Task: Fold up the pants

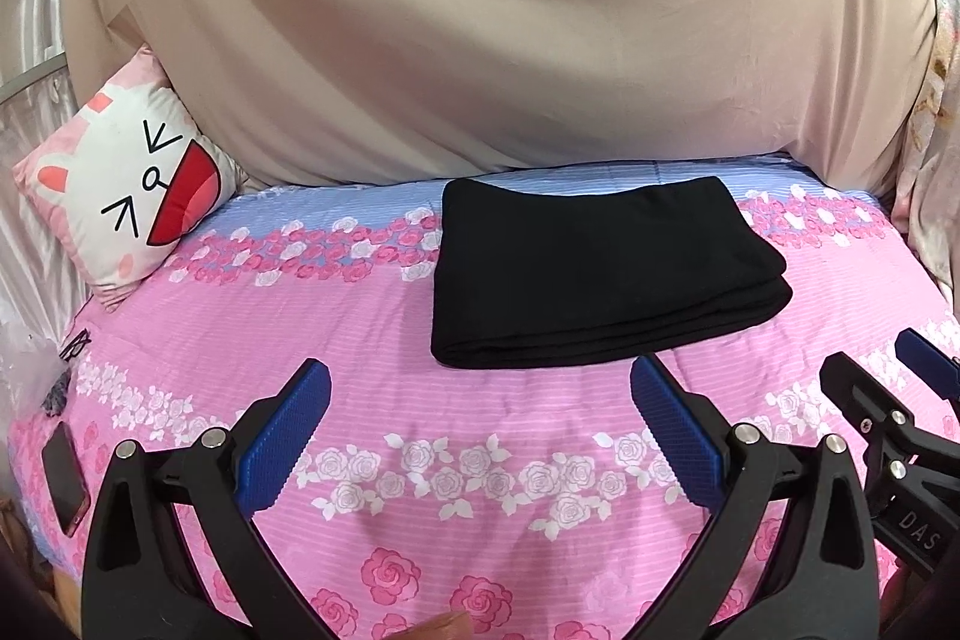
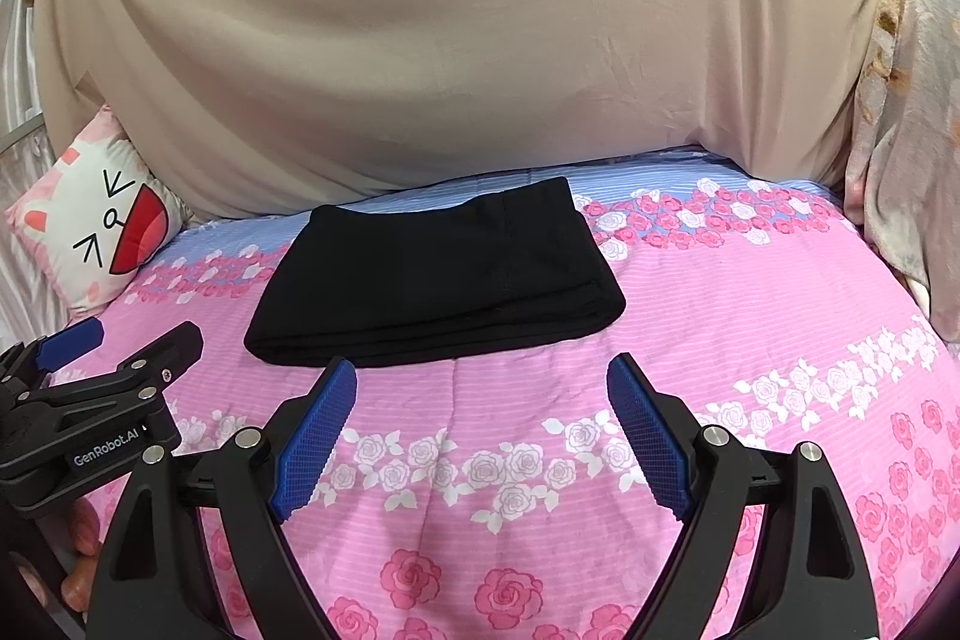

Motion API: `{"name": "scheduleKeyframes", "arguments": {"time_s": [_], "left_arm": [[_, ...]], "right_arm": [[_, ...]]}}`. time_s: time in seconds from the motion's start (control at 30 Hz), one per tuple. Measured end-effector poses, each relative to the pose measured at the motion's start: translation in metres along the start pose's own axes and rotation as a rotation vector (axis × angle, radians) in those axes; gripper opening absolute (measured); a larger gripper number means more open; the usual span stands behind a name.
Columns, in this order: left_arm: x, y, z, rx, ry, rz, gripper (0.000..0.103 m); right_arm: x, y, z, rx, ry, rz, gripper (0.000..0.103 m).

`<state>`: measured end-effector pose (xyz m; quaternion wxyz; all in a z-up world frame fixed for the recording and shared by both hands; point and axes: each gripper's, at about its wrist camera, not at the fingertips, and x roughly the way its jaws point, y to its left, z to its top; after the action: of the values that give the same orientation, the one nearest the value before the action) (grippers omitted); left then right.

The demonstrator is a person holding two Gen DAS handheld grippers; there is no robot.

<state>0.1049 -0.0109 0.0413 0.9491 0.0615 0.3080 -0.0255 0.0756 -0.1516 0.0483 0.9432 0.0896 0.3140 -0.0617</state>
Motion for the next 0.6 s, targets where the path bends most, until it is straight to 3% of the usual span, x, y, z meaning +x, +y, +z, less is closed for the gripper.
{"name": "scheduleKeyframes", "arguments": {"time_s": [0.6], "left_arm": [[0.0004, -0.0051, 0.0002, 0.029, -0.01, -0.004, 0.098]], "right_arm": [[-0.0001, -0.0011, -0.0026, -0.002, 0.011, 0.004, 0.084]]}}
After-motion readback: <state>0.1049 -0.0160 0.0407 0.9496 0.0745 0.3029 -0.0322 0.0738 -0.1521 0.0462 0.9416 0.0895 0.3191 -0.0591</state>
